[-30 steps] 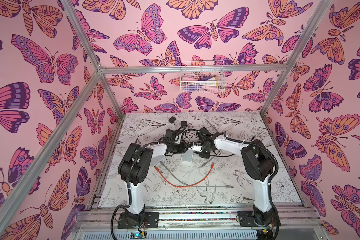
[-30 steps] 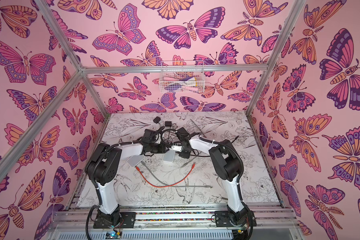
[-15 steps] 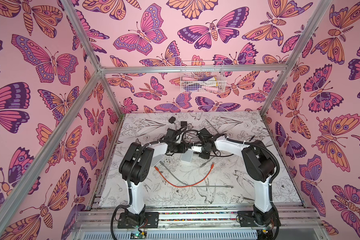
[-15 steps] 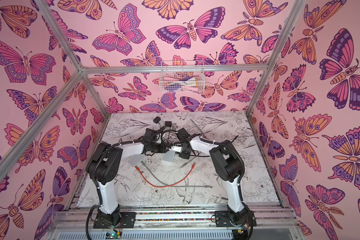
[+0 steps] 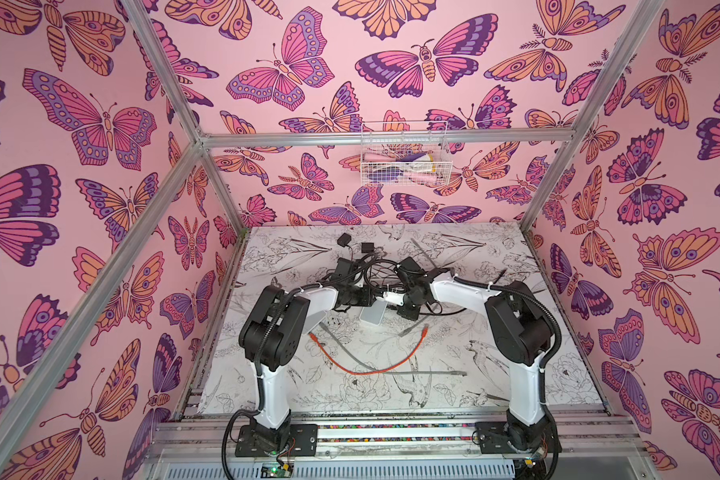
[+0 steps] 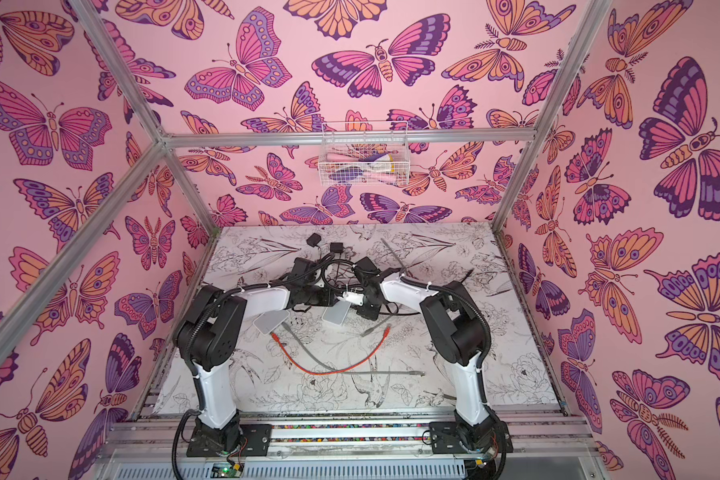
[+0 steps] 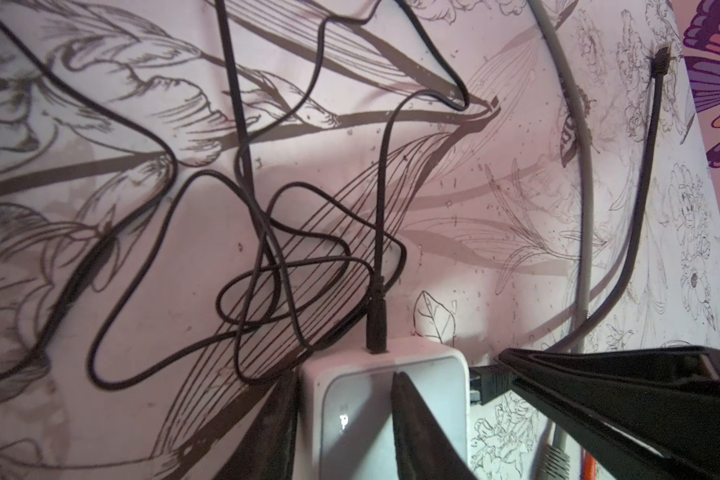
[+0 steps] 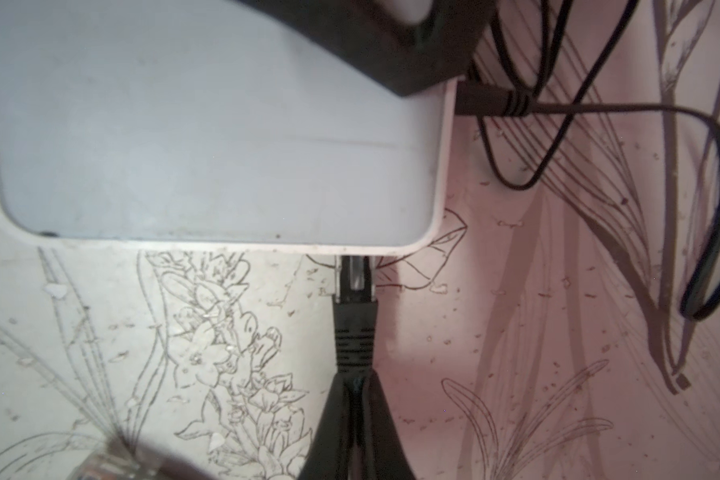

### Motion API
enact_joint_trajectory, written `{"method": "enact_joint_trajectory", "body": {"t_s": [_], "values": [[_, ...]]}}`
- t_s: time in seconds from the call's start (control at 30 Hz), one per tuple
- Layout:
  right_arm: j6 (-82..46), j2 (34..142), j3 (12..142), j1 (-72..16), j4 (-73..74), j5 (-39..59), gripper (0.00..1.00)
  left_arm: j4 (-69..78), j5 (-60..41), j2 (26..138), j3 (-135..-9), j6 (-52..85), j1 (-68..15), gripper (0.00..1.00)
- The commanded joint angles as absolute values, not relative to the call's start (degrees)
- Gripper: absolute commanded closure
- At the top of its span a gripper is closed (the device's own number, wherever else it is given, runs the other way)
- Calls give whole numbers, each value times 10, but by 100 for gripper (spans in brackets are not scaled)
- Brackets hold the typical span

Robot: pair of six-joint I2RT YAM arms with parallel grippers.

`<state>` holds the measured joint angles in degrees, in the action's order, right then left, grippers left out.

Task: Insert the plug into the switch port
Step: 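Push the black plug into the switch port with the right gripper while left holds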

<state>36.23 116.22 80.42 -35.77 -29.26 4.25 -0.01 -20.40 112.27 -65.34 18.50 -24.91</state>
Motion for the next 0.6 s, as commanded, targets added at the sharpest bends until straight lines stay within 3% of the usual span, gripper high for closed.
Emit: {"method": "enact_joint_trajectory", "body": {"t_s": [0.0,0.57], "values": [[342,1126,804,-368,-206,104,100,-19,-242,1118,-624,191,-276,62],[284,1114,761,-368,-104,155,100,15,-265,1103,-574,209,-284,63]]}}
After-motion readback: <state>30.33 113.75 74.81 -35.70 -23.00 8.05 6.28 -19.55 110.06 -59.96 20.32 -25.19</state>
